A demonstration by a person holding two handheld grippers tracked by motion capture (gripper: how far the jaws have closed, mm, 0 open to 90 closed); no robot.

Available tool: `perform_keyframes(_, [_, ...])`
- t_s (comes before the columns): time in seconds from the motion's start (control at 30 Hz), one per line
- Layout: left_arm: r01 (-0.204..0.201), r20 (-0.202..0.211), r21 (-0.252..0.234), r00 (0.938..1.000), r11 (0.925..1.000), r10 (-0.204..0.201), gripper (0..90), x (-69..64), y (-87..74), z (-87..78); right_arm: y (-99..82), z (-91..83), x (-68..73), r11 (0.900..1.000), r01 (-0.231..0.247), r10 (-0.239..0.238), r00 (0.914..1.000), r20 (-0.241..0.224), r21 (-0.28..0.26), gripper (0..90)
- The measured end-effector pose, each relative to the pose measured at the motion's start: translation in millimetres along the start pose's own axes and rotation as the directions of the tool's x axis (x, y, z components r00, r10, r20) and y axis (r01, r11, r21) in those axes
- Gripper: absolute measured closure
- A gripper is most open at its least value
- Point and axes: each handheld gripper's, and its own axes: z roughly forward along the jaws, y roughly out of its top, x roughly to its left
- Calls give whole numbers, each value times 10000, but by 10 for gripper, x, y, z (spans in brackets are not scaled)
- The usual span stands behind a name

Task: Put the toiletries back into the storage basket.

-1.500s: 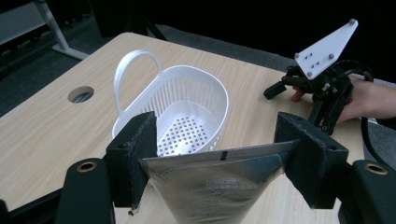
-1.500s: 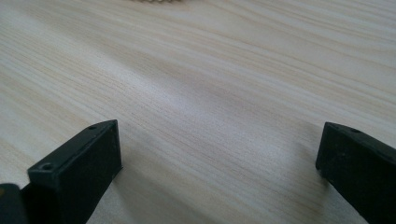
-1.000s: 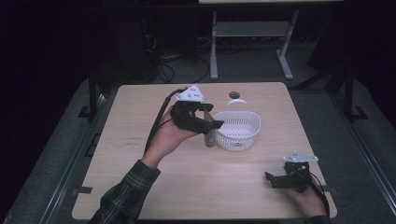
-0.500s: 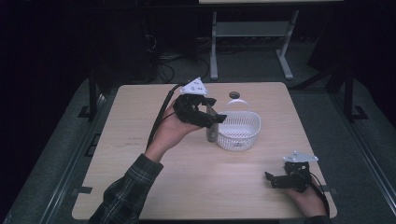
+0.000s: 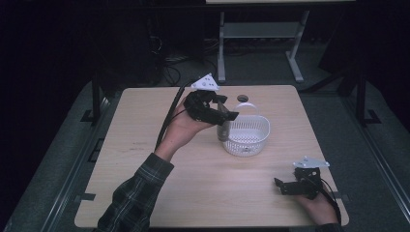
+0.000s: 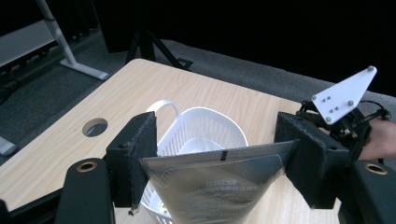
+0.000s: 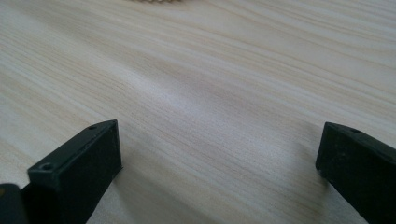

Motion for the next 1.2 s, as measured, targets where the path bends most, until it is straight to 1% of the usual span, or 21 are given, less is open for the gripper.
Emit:
perform_keyframes(0.17, [-59,-69,32,10000,10000,59,301,35,32,43,0,0,0,10000,-2,2,10000,-2,0,0])
perform_keyframes(0.37, [-60,-75,-26,10000,10000,60,301,67,57,100,0,1,0,10000,-1,1,10000,-4,-4,0])
perform_keyframes(0.4, [23,-73,-85,10000,10000,-24,301,67,60,115,-1,1,0,10000,1,-1,10000,-4,-7,0])
perform_keyframes(0.43, [-13,-70,-76,10000,10000,13,301,76,65,130,0,1,0,10000,-2,2,10000,-5,-6,0])
perform_keyframes(0.47, [-28,-93,-36,10000,10000,28,301,77,70,138,-1,1,0,10000,0,0,10000,-2,-8,0])
perform_keyframes(0.53, [-50,-98,-107,9999,9999,49,301,76,80,167,0,1,0,10000,1,-1,10000,-2,-7,0])
perform_keyframes(0.57, [-16,-43,-141,10000,9999,15,301,77,85,183,0,1,0,10000,0,0,10000,-4,-7,0])
perform_keyframes(0.6, [-74,-47,-110,10000,9999,73,301,84,91,198,0,1,0,10000,0,0,10000,-4,-6,0])
perform_keyframes(0.63, [-13,-30,-110,10000,9999,12,301,82,94,209,0,1,0,10000,1,-1,10000,-3,-7,0])
perform_keyframes(0.73, [-34,-86,-123,10000,9999,33,301,84,102,250,0,1,1,10000,-7,7,10000,4,-7,0])
perform_keyframes(1.0, [29,-85,-124,10000,9999,-30,301,101,86,336,0,0,2,10000,-19,19,10000,-7,-10,0])
perform_keyframes(1.07, [-24,-126,-106,9999,9999,23,301,109,75,353,0,0,2,10000,-17,17,10000,-9,-9,0])
perform_keyframes(1.2, [27,-132,-210,9999,9998,-30,301,118,45,385,0,0,2,10000,-18,18,10000,-8,-9,0])
